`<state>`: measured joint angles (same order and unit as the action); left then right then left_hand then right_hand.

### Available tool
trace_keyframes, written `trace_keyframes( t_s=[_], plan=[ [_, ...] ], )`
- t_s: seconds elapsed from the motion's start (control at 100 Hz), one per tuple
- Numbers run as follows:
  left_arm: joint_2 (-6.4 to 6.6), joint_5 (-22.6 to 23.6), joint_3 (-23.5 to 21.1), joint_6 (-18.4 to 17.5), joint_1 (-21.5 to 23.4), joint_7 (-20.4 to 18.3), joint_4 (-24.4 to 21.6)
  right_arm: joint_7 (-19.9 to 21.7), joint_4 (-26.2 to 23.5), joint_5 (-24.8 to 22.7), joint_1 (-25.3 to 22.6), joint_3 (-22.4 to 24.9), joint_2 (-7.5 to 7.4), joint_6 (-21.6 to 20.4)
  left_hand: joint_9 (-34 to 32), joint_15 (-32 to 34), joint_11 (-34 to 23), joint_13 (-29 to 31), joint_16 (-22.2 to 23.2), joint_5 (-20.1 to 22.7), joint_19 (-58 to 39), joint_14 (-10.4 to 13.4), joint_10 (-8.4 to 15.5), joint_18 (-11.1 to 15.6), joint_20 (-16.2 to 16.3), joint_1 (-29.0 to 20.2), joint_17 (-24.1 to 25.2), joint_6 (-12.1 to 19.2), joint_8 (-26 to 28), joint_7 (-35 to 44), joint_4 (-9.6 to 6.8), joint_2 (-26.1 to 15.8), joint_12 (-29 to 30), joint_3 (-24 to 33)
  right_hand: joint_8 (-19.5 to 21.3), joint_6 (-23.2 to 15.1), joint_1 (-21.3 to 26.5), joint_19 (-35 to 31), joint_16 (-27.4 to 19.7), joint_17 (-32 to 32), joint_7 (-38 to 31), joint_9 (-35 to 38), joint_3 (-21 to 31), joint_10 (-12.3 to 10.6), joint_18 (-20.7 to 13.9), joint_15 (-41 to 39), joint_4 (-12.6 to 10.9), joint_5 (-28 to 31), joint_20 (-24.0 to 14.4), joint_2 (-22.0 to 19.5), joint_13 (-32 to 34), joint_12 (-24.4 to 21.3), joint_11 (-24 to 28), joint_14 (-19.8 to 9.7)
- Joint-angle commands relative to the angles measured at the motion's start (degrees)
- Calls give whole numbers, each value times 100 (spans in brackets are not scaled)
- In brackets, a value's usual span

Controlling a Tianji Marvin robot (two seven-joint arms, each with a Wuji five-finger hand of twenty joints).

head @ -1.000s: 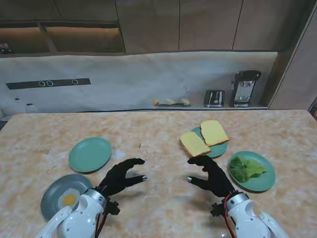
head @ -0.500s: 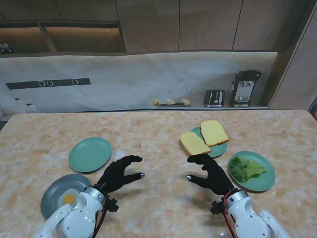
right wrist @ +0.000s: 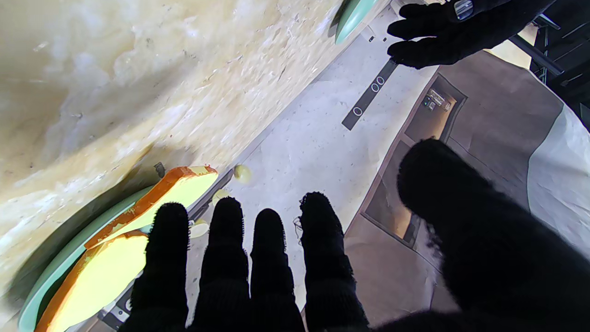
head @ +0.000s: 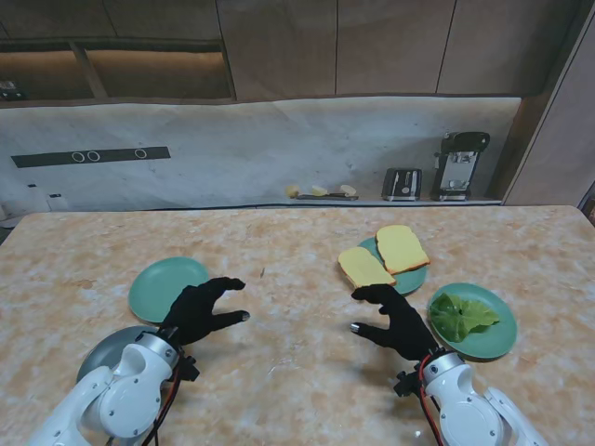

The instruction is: Prepare sandwich (Bread, lettuce, and egg)

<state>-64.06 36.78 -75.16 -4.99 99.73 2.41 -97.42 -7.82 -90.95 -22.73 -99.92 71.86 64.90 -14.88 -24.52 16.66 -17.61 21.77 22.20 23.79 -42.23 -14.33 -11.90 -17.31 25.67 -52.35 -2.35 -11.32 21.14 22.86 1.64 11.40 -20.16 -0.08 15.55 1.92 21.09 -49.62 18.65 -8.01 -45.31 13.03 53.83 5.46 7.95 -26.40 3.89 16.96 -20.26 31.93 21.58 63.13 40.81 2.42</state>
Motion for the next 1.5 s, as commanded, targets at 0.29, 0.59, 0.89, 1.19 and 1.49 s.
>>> trace_keyframes(
  t_s=[0.29,0.59,0.89,1.19,1.49],
  plan=[
    [229,955,-593,533,-337,-491,104,135,76,105,100,-68,50,29,-85,164,19,122,171,154,-224,-73,-69,-73,193,-183,26,-92,57,-13,-33,-80,-80,-64,-7,-13,24,49,-54,92,-7,112,33,-6,-139,9,-35,5,16,-45,-124,-4333,62,-45],
    [282,1301,-603,1159,-1011,-631,882,220,-2,24,60,18,19,4,-43,195,-3,59,184,138,-255,-100,-96,-89,187,-184,86,-134,70,-55,-42,-110,-107,-74,-8,-19,17,46,-46,93,2,135,48,-9,-146,-6,-33,5,3,-49,-121,-4325,77,-42],
    [292,1522,-523,1785,-1382,-505,1522,342,-151,-73,-24,128,-22,-1,20,327,-104,38,250,64,-466,-117,-132,-65,262,-266,51,-207,99,-26,-54,-27,-175,-67,-5,-16,19,48,-41,96,-3,156,65,-11,-140,-15,-32,13,-5,-44,-118,-4319,87,-45],
    [239,1389,-392,2590,-1602,-361,1843,394,-300,-147,-73,129,-44,-19,-165,1171,-561,307,880,135,-1766,-307,-345,-102,1052,-579,-377,-449,255,243,-79,169,-659,-15,0,-49,10,44,-42,119,-10,169,72,-15,-118,-12,-30,22,-18,-48,-119,-4316,90,-43],
    [140,877,-57,3172,-2018,-204,2275,375,-311,-189,-93,128,-45,-25,-495,2021,-1092,709,1434,258,-2527,-504,-512,-15,1437,-919,-1194,-604,547,757,-130,393,-1139,172,4,-61,13,27,-39,149,-14,222,93,-14,-101,-20,-29,34,-47,-45,-96,-4318,84,-44]
  ],
)
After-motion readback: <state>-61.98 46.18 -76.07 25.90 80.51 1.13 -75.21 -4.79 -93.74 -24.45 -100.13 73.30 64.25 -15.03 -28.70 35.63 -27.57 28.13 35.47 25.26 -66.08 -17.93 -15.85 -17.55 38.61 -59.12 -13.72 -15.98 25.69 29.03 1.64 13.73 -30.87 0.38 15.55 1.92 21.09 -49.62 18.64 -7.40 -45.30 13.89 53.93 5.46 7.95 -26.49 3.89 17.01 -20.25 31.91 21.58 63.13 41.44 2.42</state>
